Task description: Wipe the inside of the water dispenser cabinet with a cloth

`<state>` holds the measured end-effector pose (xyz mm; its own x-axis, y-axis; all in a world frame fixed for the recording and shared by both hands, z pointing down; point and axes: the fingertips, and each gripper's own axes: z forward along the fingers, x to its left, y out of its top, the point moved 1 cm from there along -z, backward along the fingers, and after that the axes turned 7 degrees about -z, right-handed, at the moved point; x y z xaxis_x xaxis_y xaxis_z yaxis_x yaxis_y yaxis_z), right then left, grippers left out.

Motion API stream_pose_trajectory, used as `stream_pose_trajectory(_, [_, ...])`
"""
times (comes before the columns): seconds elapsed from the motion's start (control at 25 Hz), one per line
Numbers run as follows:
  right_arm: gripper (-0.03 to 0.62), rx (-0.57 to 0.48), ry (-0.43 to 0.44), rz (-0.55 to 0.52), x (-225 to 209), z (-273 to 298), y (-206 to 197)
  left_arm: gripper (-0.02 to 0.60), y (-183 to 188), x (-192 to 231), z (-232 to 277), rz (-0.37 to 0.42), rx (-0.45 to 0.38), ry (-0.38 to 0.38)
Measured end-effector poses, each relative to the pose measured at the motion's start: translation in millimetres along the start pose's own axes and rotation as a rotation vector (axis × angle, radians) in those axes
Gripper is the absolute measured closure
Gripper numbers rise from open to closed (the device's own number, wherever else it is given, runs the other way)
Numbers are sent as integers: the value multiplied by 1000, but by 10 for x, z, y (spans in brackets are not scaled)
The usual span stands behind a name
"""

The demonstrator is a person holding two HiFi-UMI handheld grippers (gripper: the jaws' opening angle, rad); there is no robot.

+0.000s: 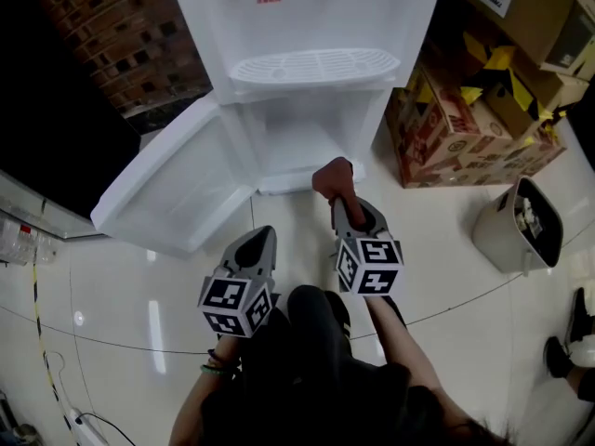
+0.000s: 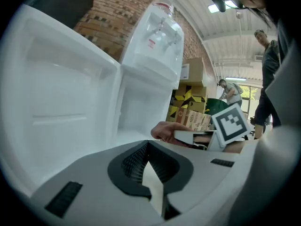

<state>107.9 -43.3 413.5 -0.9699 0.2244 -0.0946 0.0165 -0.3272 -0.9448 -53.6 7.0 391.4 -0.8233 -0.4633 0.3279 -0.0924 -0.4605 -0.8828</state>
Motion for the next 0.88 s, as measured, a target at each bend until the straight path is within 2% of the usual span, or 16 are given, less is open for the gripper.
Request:
stream_pose_trajectory(0.12, [519,-22,27,28,102,-337,89,603,61,-96,-32,10,-13,7])
stream_pose_trajectory(0.4, [523,-12,68,-19,251,-801,216,603,193,-320,-170,-21,-8,-17])
stream_pose_trajectory(0.52, [523,3,80,-82,360,-929,254,603,208,-336,-242,-93,21,-28])
stream_pose_trajectory(0.6, [523,5,91,-131,442,-979,298,603,284,-278,-280,-125,18,-3])
stream_pose_trajectory(0.72, [523,2,103,-149,543,-989,320,603,424,-194,-353,-54,-3,56])
stream_pose_trajectory(0.88, [523,6,112,-153,641,-980,312,603,376,-290,-363,-27,-3,30])
